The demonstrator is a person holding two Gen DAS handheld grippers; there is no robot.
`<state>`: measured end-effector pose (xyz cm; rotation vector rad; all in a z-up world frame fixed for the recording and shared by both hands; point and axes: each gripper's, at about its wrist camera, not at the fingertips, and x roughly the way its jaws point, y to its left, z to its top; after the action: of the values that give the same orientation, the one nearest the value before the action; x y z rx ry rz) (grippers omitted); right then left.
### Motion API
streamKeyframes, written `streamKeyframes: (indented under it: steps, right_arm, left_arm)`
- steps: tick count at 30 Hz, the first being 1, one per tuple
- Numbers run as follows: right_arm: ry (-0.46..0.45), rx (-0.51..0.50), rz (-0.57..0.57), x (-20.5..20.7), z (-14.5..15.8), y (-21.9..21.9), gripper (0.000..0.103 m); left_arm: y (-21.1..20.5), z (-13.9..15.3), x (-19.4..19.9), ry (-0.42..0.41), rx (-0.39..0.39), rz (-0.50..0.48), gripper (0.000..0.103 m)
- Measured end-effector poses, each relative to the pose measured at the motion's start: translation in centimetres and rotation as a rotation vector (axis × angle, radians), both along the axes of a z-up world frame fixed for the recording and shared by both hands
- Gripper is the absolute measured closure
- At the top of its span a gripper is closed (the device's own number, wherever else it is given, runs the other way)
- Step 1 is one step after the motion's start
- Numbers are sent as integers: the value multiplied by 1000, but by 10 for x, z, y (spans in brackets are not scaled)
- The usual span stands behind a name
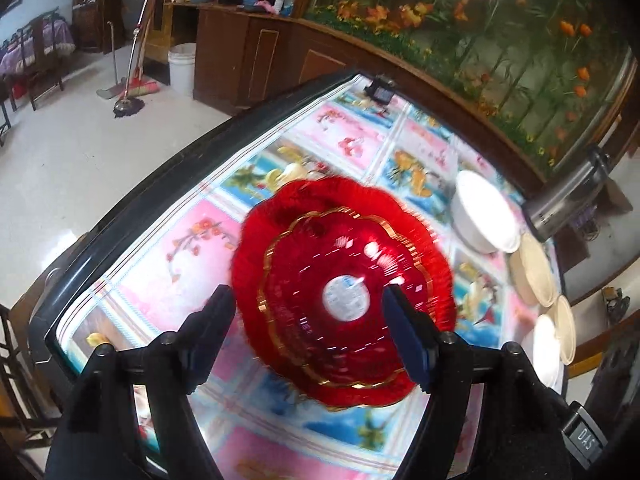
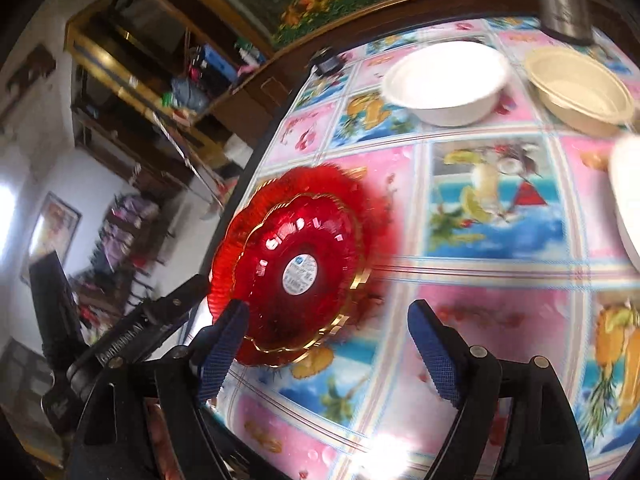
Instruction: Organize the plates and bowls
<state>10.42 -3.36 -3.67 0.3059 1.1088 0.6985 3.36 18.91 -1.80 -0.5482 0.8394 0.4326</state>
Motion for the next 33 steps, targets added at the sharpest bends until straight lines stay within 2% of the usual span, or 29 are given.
streamKeyframes:
  steps: [4,7,13,18,25,33]
  right_arm:
    - [36,74,-93,8,-1,-41,19]
    - [15,115,-143,10,8,-75,19]
    - [-78,116,-294,5,26,-151,19]
    - [-79,116,-420,7,22,-207,19]
    - [-29,89,-546,20,-1,-259,17]
    - [27,102,-577,42,-24,-277,19]
  left_arm:
    - [-25,10,19,-17,21,-69,28]
    - [-53,15,35,-36,22,-155,28]
    - [-128,20,67,-63,51,-353,28]
    - [-181,13,84,-49,60,-468,28]
    - [-234,-3,111,-16,48,-558,28]
    - [-265,-26,136,38,53,-587,28]
